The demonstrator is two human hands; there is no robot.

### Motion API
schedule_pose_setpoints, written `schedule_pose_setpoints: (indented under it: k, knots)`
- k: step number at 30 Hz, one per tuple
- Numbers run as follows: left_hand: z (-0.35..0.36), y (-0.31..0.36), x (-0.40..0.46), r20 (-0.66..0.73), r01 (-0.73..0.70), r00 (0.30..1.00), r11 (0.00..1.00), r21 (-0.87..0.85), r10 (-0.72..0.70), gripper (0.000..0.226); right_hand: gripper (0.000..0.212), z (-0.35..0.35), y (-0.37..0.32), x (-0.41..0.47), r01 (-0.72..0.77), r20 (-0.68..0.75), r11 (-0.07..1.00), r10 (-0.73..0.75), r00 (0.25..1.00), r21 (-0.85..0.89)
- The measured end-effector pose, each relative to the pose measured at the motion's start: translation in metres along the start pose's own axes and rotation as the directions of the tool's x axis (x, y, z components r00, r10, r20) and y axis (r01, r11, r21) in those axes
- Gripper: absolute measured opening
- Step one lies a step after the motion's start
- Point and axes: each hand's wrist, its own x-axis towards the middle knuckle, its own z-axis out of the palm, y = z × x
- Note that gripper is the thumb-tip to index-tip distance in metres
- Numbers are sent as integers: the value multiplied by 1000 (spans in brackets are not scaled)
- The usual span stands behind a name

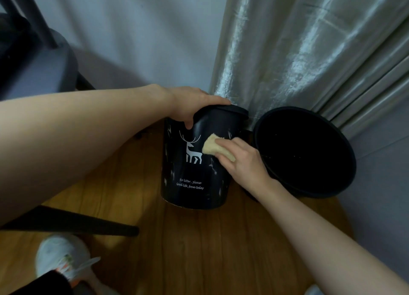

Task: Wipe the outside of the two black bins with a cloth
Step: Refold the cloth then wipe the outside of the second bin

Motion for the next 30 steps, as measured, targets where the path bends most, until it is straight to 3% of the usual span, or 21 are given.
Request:
schedule_pose_setpoints:
  k: [7,11,15,21,25,30]
  knots:
    - [0,1,0,-1,5,1000,1000,-3,-5,117,36,-7,-4,28,-111,-34,992,110,993,-52]
    - [0,1,-2,-5,12,1000,1000,12,-12,116,36,0,-3,-2,3,23,998,-2,1000,-58]
    - [-1,1,-2,-6,9,1000,1000,2,-9,117,35,4,0,-26,139,169,987,-124,978,-81]
    - [0,0,-1,-11,14,1000,1000,-14,-14,116,38,0,-3,-1,-67,-21,995,65,998,-78]
    - [1,-2,0,-7,25,1000,1000,-14,-25,117,37,8,-2,-29,49,80,997,-45,996,-57]
    - [2,-3,0,-5,22,1000,1000,-18,-22,117,35,13,2,-65,238,293,967,-204,934,-88]
